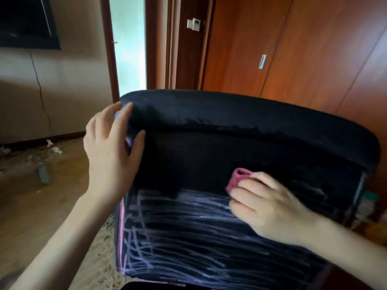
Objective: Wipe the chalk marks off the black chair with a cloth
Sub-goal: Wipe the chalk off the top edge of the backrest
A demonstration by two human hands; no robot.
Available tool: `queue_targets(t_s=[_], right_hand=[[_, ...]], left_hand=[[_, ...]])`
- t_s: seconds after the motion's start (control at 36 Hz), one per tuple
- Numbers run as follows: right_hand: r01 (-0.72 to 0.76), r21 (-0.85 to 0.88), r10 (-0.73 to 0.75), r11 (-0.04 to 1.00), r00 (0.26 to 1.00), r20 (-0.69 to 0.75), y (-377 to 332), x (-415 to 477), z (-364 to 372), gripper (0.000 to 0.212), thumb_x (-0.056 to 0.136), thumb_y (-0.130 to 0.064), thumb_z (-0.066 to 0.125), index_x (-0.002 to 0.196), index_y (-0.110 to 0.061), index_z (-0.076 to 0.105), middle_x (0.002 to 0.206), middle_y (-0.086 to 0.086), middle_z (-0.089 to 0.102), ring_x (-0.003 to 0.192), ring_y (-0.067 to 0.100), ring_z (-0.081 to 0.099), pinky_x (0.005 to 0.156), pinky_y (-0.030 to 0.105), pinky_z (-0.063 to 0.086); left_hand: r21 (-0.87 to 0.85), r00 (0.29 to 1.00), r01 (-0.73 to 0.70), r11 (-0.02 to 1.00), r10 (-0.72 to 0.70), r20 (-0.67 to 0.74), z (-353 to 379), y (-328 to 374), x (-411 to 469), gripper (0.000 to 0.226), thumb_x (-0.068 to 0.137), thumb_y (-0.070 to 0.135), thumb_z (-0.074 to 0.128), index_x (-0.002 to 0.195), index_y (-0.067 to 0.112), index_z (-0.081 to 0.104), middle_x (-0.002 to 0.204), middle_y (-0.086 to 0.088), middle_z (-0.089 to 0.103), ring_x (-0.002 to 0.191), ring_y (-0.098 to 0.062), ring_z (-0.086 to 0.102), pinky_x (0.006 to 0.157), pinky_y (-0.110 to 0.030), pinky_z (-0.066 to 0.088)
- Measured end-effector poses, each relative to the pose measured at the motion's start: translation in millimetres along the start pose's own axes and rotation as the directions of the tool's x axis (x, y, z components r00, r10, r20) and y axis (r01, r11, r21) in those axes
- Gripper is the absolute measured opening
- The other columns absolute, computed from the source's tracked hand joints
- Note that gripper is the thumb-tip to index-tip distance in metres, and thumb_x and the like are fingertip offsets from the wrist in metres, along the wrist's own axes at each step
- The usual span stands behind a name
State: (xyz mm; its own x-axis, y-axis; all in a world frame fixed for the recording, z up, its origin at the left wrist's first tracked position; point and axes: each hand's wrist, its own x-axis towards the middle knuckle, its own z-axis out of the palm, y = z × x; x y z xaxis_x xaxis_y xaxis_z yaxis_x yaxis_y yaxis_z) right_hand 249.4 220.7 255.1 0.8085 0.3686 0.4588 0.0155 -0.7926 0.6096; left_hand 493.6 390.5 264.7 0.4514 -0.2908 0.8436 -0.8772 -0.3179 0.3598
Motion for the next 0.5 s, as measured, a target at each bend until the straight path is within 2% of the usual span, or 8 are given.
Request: queue_targets(t_s=[0.06, 0.11, 0.19, 0.28, 0.42, 0.5], right_hand=[[0.077, 0.022, -0.073, 0.997, 0.989, -0.128, -21.2, 40.1, 2.6, 0.026, 0.095, -0.009, 0.049, 0.074, -0.018, 0.062, 0.079, 0.0, 0.059, 0.078, 0.021, 0.054, 0.086, 0.034, 0.044], [0.169, 0.045, -0.157, 0.985, 0.968, -0.195, -39.8, 73.9, 14.1, 0.026, 0.096, -0.01, 0.047, 0.076, -0.018, 0.061, 0.083, 0.001, 0.059, 0.083, 0.022, 0.05, 0.086, 0.036, 0.043], [0.231, 0.024, -0.227, 0.973, 0.968, -0.108, -49.2, 99.9, 42.8, 0.027, 0.095, -0.01, 0.045, 0.08, -0.018, 0.067, 0.096, 0.001, 0.066, 0.094, 0.023, 0.052, 0.086, 0.039, 0.04], [0.162, 0.037, -0.161, 0.986, 0.986, -0.038, -37.2, 93.6, 58.5, 0.03, 0.096, -0.008, 0.043, 0.086, -0.013, 0.071, 0.108, 0.008, 0.067, 0.104, 0.029, 0.057, 0.091, 0.044, 0.041], [0.043, 0.022, -0.04, 0.999, 0.991, -0.13, -3.9, 40.6, 44.0, 0.032, 0.096, -0.002, 0.044, 0.075, -0.013, 0.065, 0.087, 0.006, 0.066, 0.09, 0.027, 0.061, 0.091, 0.038, 0.046], [-0.02, -0.044, 0.015, 0.999, 0.992, -0.129, 19.2, -2.9, 30.6, 0.027, 0.094, -0.004, 0.052, 0.073, -0.015, 0.065, 0.086, 0.002, 0.066, 0.091, 0.024, 0.063, 0.095, 0.035, 0.046]], left_hand=[[0.061, 0.988, -0.147, 0.987, 0.144, 0.055, 2.5, 20.5, -3.6, 0.046, 0.092, 0.029, 0.049, 0.135, 0.013, 0.05, 0.138, -0.014, 0.046, 0.128, -0.033, 0.036, 0.103, -0.047, 0.028], [0.095, 0.96, -0.264, 0.96, 0.252, 0.124, 7.0, 33.5, 0.8, 0.045, 0.092, 0.03, 0.047, 0.134, 0.015, 0.052, 0.138, -0.012, 0.047, 0.127, -0.032, 0.038, 0.101, -0.05, 0.029], [0.073, 0.948, -0.273, 0.959, 0.256, 0.188, 11.9, 38.0, 14.0, 0.043, 0.092, 0.031, 0.044, 0.131, 0.017, 0.055, 0.136, -0.01, 0.05, 0.124, -0.033, 0.041, 0.098, -0.049, 0.03], [0.048, 0.959, -0.229, 0.972, 0.217, 0.182, 16.5, 34.3, 23.0, 0.041, 0.092, 0.032, 0.044, 0.128, 0.017, 0.057, 0.133, -0.008, 0.052, 0.12, -0.036, 0.044, 0.094, -0.053, 0.034], [0.037, 0.95, -0.29, 0.956, 0.283, 0.134, 33.9, 43.6, 18.3, 0.037, 0.094, 0.029, 0.046, 0.125, 0.013, 0.059, 0.132, -0.013, 0.05, 0.118, -0.042, 0.045, 0.097, -0.058, 0.037], [0.078, 0.944, -0.324, 0.943, 0.316, 0.097, 45.6, 61.7, 11.5, 0.036, 0.093, 0.026, 0.05, 0.124, 0.013, 0.06, 0.133, -0.014, 0.051, 0.119, -0.04, 0.046, 0.099, -0.051, 0.032]])
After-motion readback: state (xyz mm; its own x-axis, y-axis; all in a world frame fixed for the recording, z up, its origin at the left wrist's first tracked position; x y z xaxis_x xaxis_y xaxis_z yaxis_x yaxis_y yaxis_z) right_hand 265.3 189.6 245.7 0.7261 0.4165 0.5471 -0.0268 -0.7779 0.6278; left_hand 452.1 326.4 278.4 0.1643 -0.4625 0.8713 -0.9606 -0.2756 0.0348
